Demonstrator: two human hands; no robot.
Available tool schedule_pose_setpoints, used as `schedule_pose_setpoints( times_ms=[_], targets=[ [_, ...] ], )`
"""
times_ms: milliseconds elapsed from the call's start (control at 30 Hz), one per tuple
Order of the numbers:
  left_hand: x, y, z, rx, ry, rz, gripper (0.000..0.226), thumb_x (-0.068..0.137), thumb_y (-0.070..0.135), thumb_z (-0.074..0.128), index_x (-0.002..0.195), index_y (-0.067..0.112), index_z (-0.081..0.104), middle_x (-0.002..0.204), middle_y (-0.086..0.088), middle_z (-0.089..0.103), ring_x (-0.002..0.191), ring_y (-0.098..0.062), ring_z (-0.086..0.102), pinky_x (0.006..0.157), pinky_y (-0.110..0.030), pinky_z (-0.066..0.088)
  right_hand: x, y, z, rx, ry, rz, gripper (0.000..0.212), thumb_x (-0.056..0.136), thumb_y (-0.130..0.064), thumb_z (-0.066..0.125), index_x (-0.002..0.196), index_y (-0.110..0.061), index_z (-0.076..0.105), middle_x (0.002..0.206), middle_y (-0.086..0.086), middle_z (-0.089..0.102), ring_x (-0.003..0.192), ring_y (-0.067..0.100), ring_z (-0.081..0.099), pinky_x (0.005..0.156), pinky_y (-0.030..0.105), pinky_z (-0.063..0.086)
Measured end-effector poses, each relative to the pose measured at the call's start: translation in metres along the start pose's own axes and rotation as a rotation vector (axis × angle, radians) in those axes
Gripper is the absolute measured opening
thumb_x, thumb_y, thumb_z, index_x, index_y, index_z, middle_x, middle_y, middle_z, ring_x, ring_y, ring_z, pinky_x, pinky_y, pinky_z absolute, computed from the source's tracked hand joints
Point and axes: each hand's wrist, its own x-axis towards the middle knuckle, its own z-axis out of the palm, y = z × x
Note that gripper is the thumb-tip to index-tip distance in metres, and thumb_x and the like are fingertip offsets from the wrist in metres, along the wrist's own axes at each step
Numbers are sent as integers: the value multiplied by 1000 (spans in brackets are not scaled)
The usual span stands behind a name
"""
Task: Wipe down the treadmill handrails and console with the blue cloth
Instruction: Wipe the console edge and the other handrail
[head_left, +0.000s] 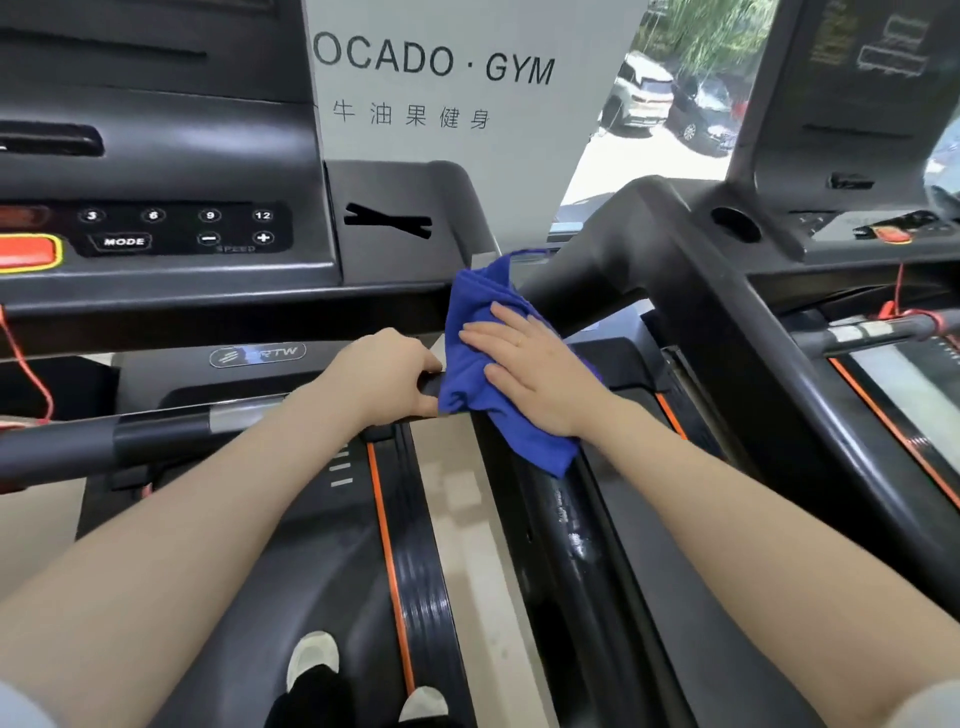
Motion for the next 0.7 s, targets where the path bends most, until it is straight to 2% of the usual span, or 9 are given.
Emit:
schedule_pose_setpoints(
  times_ms=[67, 133, 233, 333, 433, 500, 600, 700],
  targets=[
    [-1, -5, -1, -9, -8, 39, 38, 83, 47, 60, 101, 14, 65, 76, 1, 61, 75, -18, 57, 66, -31, 46, 21, 1, -4, -21, -21, 7, 52, 93, -34, 23, 136, -16, 48, 146, -2, 42, 144, 20, 18, 115, 35, 9],
    [-1, -14, -1, -49, -14, 75, 33, 83, 44, 61, 94, 13, 63, 67, 4, 53, 71, -17, 52, 65, -31, 45, 41, -1, -9, -122, -79, -41, 55, 93, -35, 18, 129, -18, 57, 140, -4, 49, 143, 19, 20, 115, 33, 6],
    [-1, -21, 0, -41, -37, 121, 32, 85, 42, 60, 95, 12, 55, 79, 2, 56, 85, -21, 54, 67, -29, 39, 57, -1, -14, -327, -113, -195, 59, 94, -36, 16, 118, -17, 66, 127, -4, 61, 137, 25, 32, 110, 30, 8],
    [5, -20, 2, 50, 0, 156, 37, 87, 41, 57, 111, 13, 52, 101, -5, 59, 99, -24, 54, 71, -29, 35, 57, 4, -16, -451, -163, -394, 54, 89, -33, 24, 101, -13, 73, 104, 1, 72, 114, 29, 56, 105, 33, 21],
    [12, -27, 3, -13, -57, 173, 42, 84, 45, 60, 112, 14, 52, 107, -4, 60, 102, -24, 55, 79, -30, 41, 72, -2, -16, -471, -379, -397, 56, 83, -34, 19, 75, -6, 68, 82, 7, 69, 85, 29, 59, 97, 38, 35],
    [16, -33, 1, -21, -132, 163, 47, 83, 50, 58, 112, 14, 51, 108, -5, 61, 103, -24, 55, 83, -33, 43, 93, -14, -17, -534, -516, -316, 55, 88, -35, 17, 64, -7, 58, 73, 6, 64, 78, 27, 55, 88, 39, 42],
    [19, -33, 2, 3, -205, 139, 54, 84, 55, 53, 116, 11, 52, 109, -7, 61, 104, -23, 55, 81, -31, 43, 112, -23, -13, -522, -680, -207, 46, 98, -29, 27, 55, -15, 38, 60, -3, 42, 72, 23, 47, 70, 32, 36],
    [20, -30, 2, -2, -220, 91, 53, 83, 57, 54, 107, 10, 53, 91, -4, 55, 95, -23, 56, 76, -32, 44, 117, -29, -14, -559, -739, -207, 45, 99, -28, 27, 56, -18, 35, 59, -6, 36, 70, 21, 43, 67, 31, 33]
  ],
)
